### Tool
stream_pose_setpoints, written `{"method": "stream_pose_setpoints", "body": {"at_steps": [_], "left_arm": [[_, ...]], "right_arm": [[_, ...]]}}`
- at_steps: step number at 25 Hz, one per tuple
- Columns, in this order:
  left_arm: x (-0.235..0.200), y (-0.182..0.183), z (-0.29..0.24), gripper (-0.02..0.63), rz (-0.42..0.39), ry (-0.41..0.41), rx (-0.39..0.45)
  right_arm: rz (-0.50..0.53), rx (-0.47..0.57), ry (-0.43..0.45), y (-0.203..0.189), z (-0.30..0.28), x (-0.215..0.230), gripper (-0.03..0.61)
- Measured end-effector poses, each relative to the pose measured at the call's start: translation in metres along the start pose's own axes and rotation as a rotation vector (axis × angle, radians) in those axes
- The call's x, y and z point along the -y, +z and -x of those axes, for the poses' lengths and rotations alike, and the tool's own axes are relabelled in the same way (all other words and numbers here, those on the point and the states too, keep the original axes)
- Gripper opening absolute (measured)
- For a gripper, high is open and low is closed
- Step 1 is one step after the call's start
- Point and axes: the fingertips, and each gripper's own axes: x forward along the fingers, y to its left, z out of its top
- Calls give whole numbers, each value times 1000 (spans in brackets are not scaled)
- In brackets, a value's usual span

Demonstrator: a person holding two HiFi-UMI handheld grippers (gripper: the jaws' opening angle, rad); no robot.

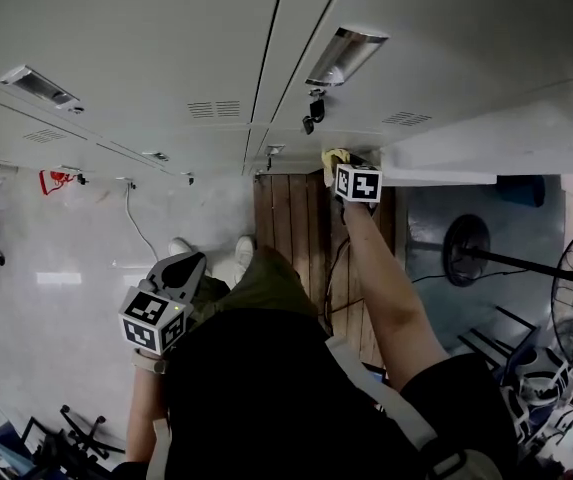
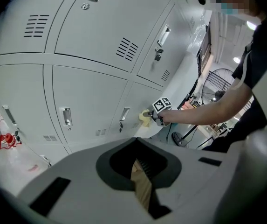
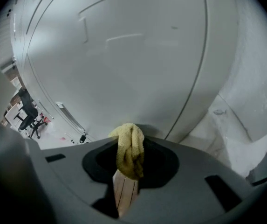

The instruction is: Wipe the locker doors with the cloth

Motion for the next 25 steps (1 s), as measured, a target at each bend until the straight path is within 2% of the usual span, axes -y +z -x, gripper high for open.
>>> {"method": "stream_pose_setpoints", "body": {"at_steps": [5,11,19,25], "left_arm": [[2,-1,-5,9,-5,-11,-19],[2,-5,-6,9,-5,-9,-40],[2,-13,-5,9,3,-8,-56],[0,-22,-3,9,20,-3,-59]], "right_arm": [[-42,-11,-61,-7,0,28,95],[-65,-29,-78,-17,-12,37,95],[-86,-42,-70,-27,-27,31,89],[-80,-51,-24,-29,-39,7,87]]}}
